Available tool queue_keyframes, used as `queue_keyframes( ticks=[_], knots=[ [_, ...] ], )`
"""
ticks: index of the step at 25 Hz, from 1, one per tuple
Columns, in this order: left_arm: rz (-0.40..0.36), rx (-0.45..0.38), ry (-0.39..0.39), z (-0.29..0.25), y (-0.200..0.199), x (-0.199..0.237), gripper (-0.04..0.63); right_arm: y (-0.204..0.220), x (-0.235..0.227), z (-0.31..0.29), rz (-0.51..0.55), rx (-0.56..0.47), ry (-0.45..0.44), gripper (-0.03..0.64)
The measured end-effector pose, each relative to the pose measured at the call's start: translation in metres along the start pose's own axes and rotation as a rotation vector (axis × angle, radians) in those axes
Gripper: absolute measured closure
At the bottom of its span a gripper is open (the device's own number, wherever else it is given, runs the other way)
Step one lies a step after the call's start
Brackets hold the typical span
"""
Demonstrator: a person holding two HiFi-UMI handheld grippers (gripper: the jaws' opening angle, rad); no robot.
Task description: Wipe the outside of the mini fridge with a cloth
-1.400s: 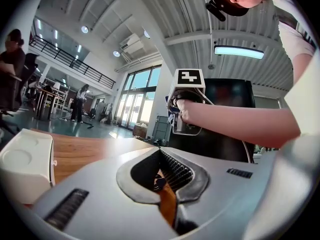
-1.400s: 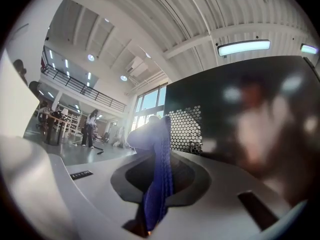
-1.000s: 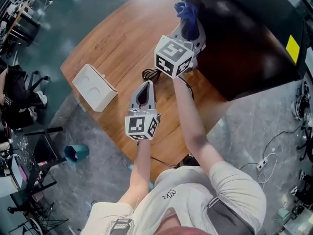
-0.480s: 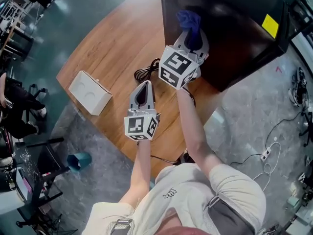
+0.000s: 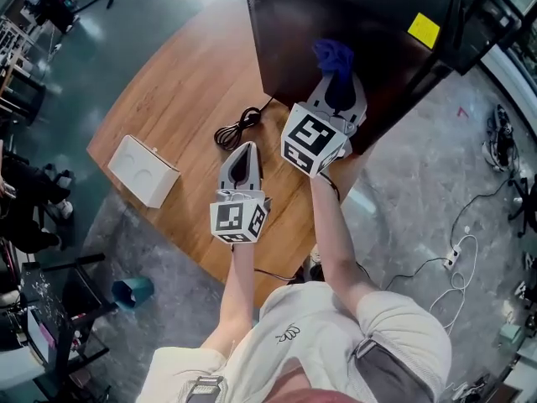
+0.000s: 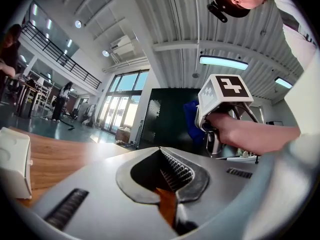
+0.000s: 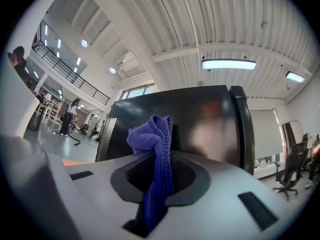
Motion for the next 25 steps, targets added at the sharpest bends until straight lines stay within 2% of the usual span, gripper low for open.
queue_keyframes(
  ticks=[9, 25],
  knots=[
    [-0.013, -0.004, 0.062, -0.013, -0.004, -0.030, 0.591, 0.004, -0.058, 0.013, 0.012, 0.016, 0.062, 0.555],
    [-0.020, 0.007, 0.128, -0.017, -0.002, -0.058, 0.591, 0.015, -0.125, 0.031, 0.056, 0.025, 0.167, 0.555]
  ],
)
Point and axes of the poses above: the fingertips, and each gripper's own axes: z backward along the fingers, x to its left, y out of its underside, the point moved 2 cm from there along z, backward along the fingers, and after that the axes turned 7 degrees about y, right-handed, at the moved point
